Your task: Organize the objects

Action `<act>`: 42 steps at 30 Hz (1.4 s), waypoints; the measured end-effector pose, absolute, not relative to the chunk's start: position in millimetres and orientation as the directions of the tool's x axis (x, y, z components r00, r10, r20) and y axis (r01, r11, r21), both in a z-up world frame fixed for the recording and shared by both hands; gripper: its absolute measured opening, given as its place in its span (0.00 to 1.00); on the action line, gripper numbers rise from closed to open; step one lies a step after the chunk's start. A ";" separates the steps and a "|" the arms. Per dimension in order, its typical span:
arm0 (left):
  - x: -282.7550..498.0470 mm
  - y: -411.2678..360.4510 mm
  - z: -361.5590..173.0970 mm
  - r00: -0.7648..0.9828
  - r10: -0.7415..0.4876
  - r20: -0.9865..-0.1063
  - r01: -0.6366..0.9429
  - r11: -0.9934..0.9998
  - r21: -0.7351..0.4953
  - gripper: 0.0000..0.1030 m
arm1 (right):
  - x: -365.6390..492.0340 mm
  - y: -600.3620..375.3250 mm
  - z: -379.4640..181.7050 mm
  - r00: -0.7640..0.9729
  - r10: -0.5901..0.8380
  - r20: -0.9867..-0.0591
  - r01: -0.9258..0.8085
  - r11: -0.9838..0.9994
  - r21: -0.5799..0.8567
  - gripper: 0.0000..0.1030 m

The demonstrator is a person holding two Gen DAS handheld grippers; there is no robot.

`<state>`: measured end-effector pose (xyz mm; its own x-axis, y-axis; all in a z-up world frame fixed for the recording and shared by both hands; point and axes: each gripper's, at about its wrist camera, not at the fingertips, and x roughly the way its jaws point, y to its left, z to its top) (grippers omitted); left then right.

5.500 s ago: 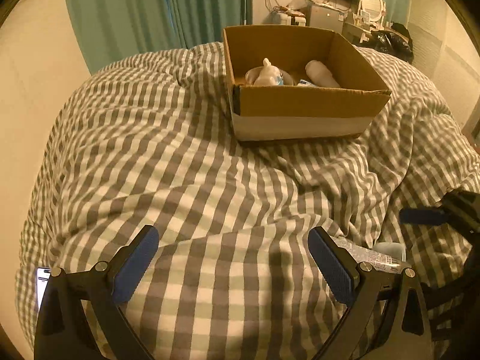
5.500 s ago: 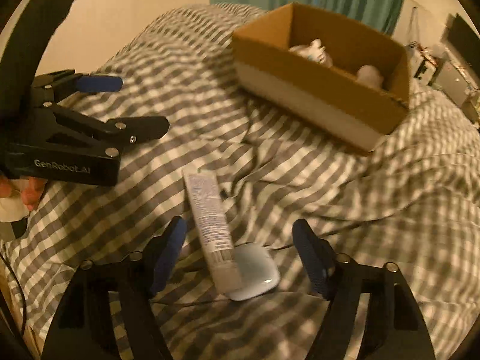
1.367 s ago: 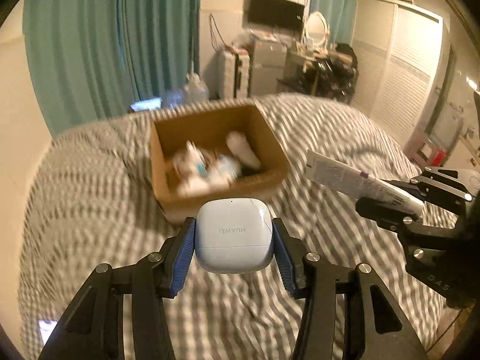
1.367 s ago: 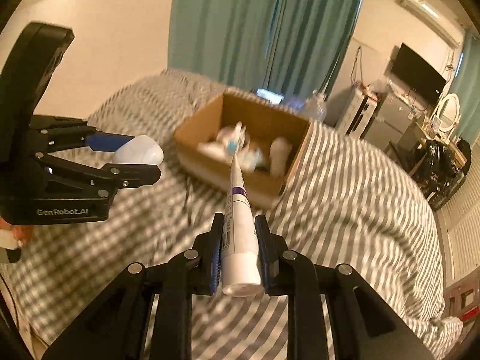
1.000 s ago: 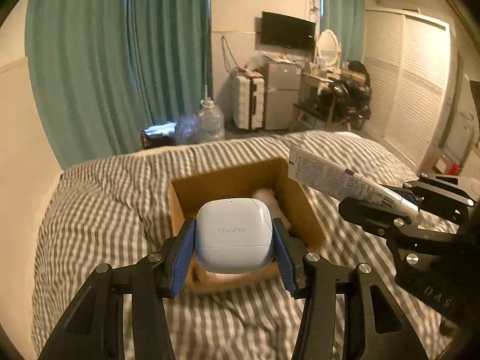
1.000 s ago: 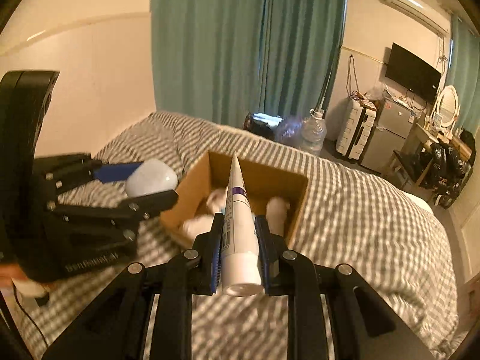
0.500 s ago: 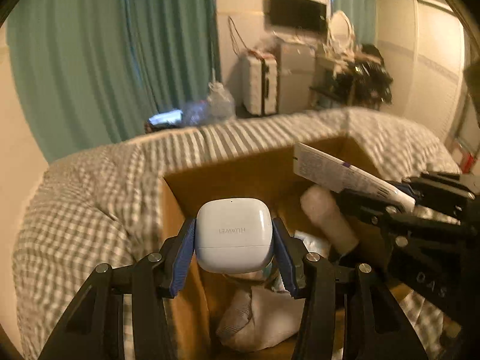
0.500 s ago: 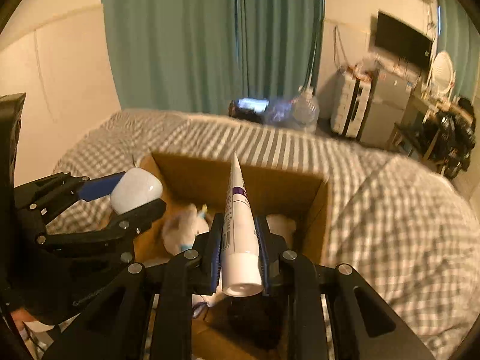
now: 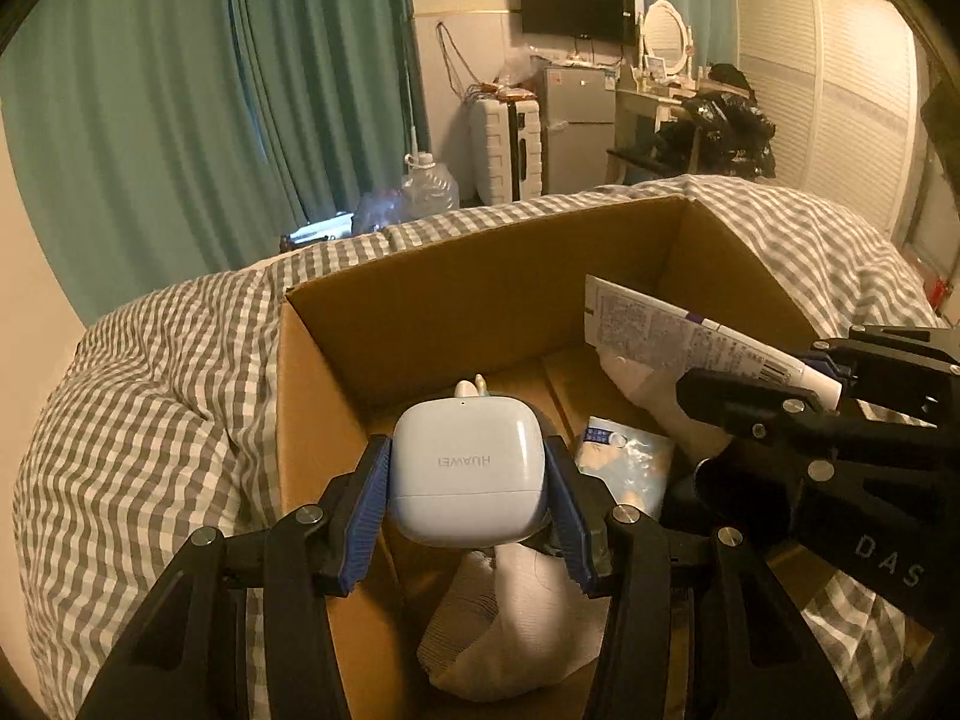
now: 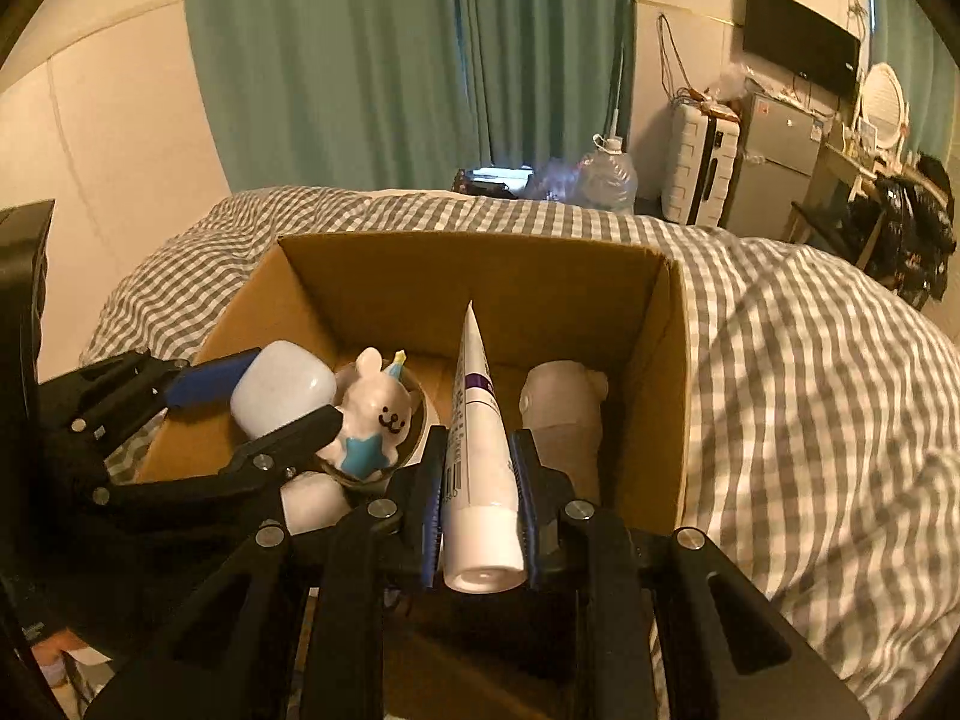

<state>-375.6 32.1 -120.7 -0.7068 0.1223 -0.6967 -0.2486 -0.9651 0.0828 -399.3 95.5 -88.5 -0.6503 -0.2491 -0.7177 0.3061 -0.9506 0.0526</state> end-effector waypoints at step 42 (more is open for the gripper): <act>-166.2 -4.4 128.2 -0.943 0.120 -0.310 -0.132 -0.991 0.018 1.00 | -162.6 134.5 160.4 -0.955 -0.121 -0.269 0.137 -0.990 -0.042 0.97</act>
<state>-166.2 -4.4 128.2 -0.9432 0.1203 -0.3098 -0.1324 -0.9910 0.0183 -162.6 134.5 160.4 -0.9555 -0.1207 -0.2693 0.1368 -0.9897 -0.0416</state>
